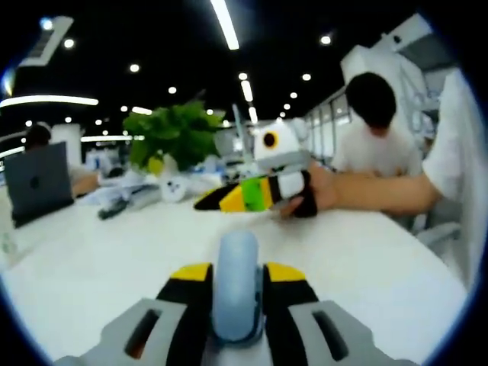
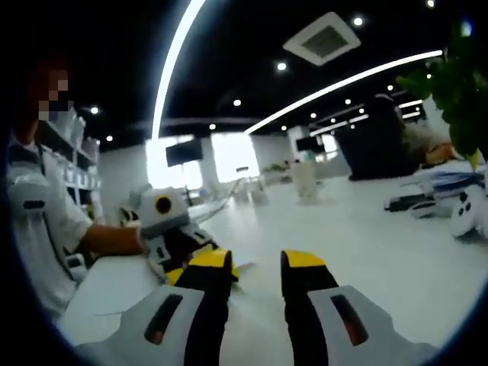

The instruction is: Pick up the paper insert the paper into the punch align the paper edges press the punch to punch holes

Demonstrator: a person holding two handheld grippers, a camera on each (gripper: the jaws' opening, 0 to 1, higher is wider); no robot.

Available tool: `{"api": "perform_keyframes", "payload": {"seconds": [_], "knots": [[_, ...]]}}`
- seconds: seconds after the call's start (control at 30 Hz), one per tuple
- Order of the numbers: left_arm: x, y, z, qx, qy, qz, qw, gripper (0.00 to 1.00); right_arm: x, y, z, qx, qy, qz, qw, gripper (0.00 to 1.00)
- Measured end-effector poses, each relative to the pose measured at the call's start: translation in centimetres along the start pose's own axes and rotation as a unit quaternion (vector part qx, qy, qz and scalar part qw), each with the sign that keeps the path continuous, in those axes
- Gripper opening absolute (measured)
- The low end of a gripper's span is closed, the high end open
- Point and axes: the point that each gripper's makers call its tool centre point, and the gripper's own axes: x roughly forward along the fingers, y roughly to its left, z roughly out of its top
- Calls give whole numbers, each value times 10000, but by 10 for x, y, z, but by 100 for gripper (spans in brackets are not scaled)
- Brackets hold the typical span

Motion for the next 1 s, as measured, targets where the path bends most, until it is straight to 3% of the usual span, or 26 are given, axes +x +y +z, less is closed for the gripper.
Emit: {"api": "perform_keyframes", "payload": {"seconds": [0.13, 0.2, 0.3, 0.4, 0.43, 0.57, 0.63, 0.67, 0.73, 0.87, 1.0], "knots": [[0, 6, -1, 33, -13, -22, 10000, 27, -1, -4, -1, -39, -14, -63, 10000, 27], [0, 18, -3, -12, -21, -33, 10000, 26, -1, -4, 1, -150, -54, -159, 9997, 23], [0, 22, -4, -29, -25, -34, 10000, 26, -1, 1, 11, 116, -376, -533, 9978, 16], [0, 22, -4, -45, -26, -33, 10000, 26, 5, 15, 19, -30, -509, -1075, 9929, 12], [0, 20, -4, -41, -27, -34, 10000, 26, 8, 20, 18, -104, -417, -1249, 9912, 10], [0, 14, -3, -41, -26, -36, 10000, 26, 28, 55, 24, -826, -333, -1370, 9866, 9], [0, 12, -3, -40, -25, -38, 10000, 26, 39, 61, 19, -1554, -25, -1650, 9740, 9], [0, 12, -3, -43, -25, -37, 10000, 26, 42, 60, 17, -1616, 45, -1783, 9706, 9], [0, 8, -3, -38, -21, -36, 10000, 26, 44, 58, 11, -1410, 39, -1834, 9729, 7], [0, 4, -3, -43, -14, -38, 10000, 26, 38, 43, 3, -1132, 124, -2173, 9694, 5], [-1, -2, -2, -45, -11, -33, 10000, 26, 37, 45, 1, -1232, 138, -2216, 9672, 4]]}}
